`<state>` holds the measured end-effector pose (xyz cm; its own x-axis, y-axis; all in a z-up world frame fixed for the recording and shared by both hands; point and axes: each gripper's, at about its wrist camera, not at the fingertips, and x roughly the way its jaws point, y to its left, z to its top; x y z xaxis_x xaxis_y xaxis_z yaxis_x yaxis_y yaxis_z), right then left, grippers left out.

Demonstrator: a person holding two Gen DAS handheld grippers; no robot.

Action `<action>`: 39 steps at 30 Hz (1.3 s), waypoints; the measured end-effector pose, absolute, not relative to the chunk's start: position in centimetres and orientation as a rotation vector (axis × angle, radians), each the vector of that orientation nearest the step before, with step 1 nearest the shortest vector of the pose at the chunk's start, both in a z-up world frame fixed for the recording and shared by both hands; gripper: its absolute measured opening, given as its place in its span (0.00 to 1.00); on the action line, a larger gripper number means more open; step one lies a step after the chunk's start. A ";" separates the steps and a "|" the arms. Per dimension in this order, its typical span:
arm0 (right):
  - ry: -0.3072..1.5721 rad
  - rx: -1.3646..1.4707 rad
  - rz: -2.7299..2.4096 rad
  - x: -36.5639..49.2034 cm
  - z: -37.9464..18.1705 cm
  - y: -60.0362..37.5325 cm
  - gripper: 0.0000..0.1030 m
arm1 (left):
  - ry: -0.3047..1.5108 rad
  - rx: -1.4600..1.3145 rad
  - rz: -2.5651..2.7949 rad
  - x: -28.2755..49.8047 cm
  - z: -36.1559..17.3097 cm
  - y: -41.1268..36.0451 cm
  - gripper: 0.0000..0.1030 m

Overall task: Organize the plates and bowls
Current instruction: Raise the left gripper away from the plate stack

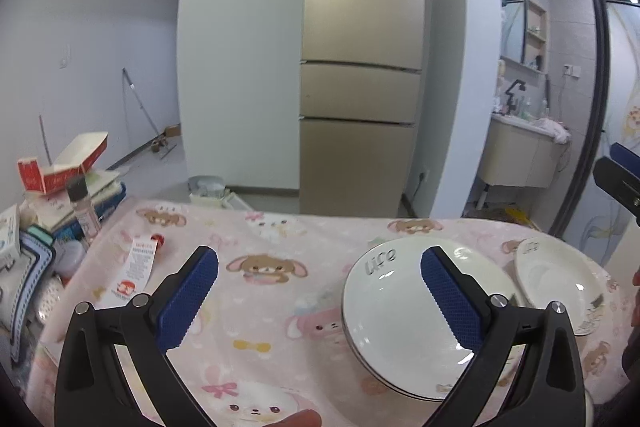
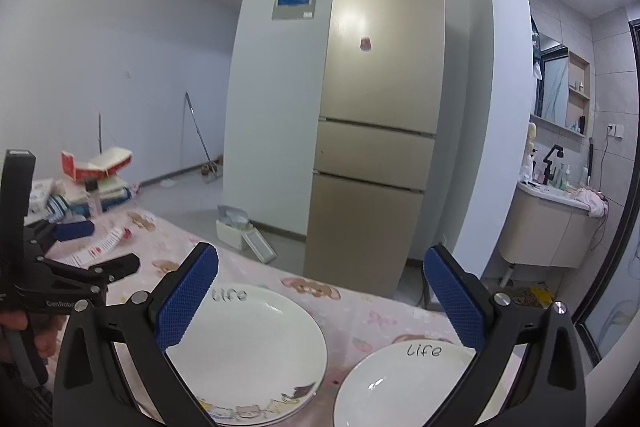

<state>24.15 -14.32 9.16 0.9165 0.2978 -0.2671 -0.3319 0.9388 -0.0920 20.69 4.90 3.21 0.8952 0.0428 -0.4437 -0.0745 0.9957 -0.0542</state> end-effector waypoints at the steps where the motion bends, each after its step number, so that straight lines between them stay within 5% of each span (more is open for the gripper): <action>1: 0.245 -0.131 0.330 23.8 9.6 -14.4 1.00 | 0.444 -0.074 0.052 20.3 4.0 4.9 1.00; 18: 0.136 -0.087 0.381 18.0 16.7 -16.3 1.00 | 0.280 -0.058 -0.116 12.3 14.3 0.6 1.00; 39: 0.147 -0.082 0.344 10.8 16.7 -25.9 1.00 | 0.407 0.042 -0.384 5.9 15.5 -13.7 1.00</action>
<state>10.80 -25.85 16.74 0.9309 0.3295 -0.1576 -0.3413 0.9384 -0.0546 5.90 -13.70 15.47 0.8475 -0.3557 -0.3939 0.3723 0.9274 -0.0364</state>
